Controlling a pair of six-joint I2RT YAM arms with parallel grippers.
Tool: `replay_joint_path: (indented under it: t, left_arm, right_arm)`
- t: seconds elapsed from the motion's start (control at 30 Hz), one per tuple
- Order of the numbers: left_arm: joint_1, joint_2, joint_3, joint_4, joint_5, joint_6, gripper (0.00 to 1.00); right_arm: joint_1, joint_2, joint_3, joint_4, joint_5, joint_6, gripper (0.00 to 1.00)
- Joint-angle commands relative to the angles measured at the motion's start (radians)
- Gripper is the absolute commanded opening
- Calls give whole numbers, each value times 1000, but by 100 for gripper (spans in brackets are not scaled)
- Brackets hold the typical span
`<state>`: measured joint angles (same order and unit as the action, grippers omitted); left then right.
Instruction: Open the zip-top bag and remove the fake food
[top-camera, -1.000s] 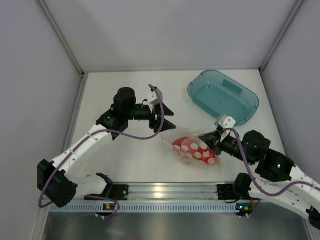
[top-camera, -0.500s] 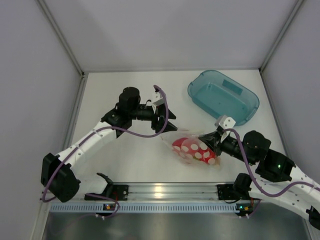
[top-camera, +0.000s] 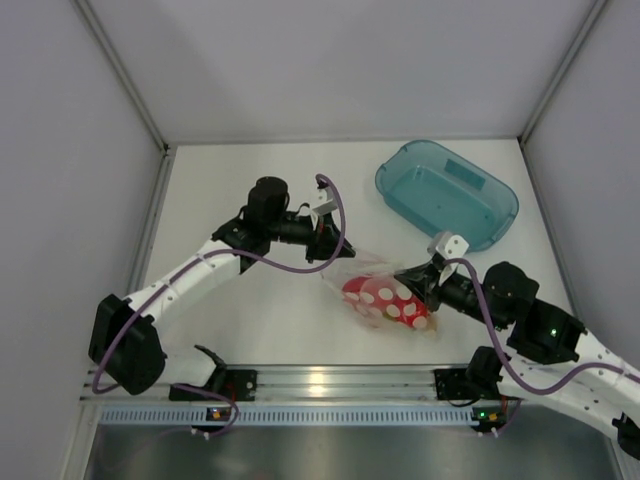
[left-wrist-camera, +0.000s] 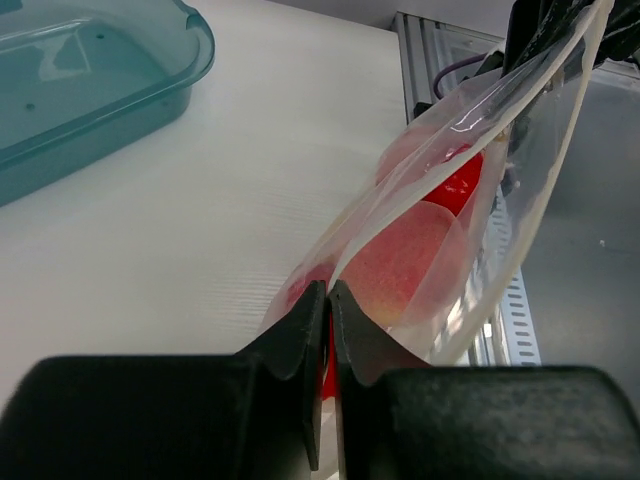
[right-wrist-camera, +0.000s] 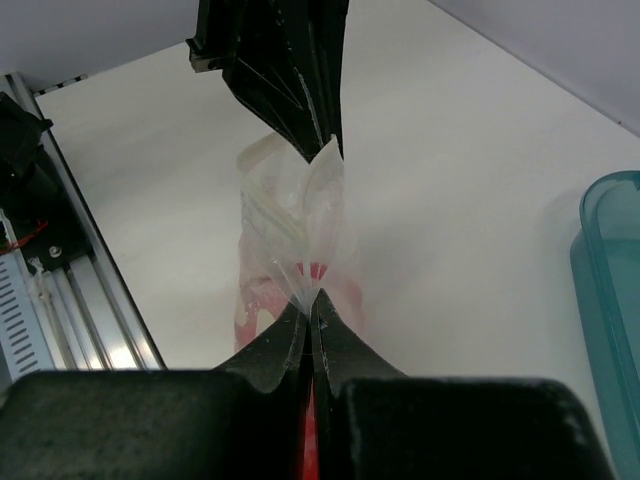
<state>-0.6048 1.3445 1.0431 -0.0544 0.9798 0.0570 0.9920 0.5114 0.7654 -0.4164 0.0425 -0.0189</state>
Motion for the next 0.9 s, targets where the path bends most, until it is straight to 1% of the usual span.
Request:
replay_joint_path:
  t: [0.0,0.07,0.17,0.2,0.23,0.27,0.3,0.33,0.37,0.4,0.47,0.5,0.53,0.57,0.6,0.67,0.7,0.77,0.8,0.87]
  left_arm:
    - [-7,-2,-3,44,14,27,9]
    - [-6,-10,-5,44,-12,18,0]
    - [-7,-40,-14,44,-93,-3,0]
    - [-7,-51,-17,45,-122,-11,0]
    - [-6,-60,-20,44,-194,-23,0]
    - [-6,-83,-23,44,-245,-29,0]
    - [-6,-93,-31,44,-295,-39,0]
    - [-7,-105,-31,44,-355,-54,0]
    - [-6,-125,-31,44,-472,-66,0]
    - [-6,-136,-28,31,-540,-97,0]
    - [-4,-168,-20,10,-651,-141,0]
    - [-4,-177,-9,-19,-755,-164,0]
    - [-4,-188,-3,-34,-791,-172,0]
    - [-4,-209,3,-53,-864,-181,0]
    - [-4,-220,14,-71,-895,-203,0]
    - [-4,-257,41,-120,-963,-230,0]
    - [-4,-269,47,-131,-1030,-264,0]
    - [-4,-309,60,-150,-1070,-305,0]
    - [-4,-321,61,-150,-1079,-348,0]
    - [-4,-353,69,-147,-1078,-393,0]
  right_arm:
    - [14,-10,-1,110,-20,-7,0]
    - [14,-10,-8,125,-1,-4,0]
    - [14,9,-8,130,19,4,0]
    - [14,13,-9,131,40,7,2]
    - [14,25,-9,136,54,11,5]
    - [14,32,-11,143,68,11,10]
    - [14,36,-11,149,92,49,26]
    - [14,47,-9,156,99,57,32]
    - [14,50,-9,171,105,66,37]
    - [13,53,-11,182,135,95,50]
    - [14,65,-12,202,183,131,55]
    - [13,68,-12,221,233,172,62]
    - [14,78,-6,226,258,197,72]
    - [14,85,-2,229,316,227,85]
    - [14,91,2,231,345,294,99]
    - [14,117,17,231,399,371,99]
    - [14,128,21,235,414,467,99]
    - [13,167,15,258,415,546,100]
    - [14,183,15,260,424,651,99]
    - [14,232,12,274,421,755,99]
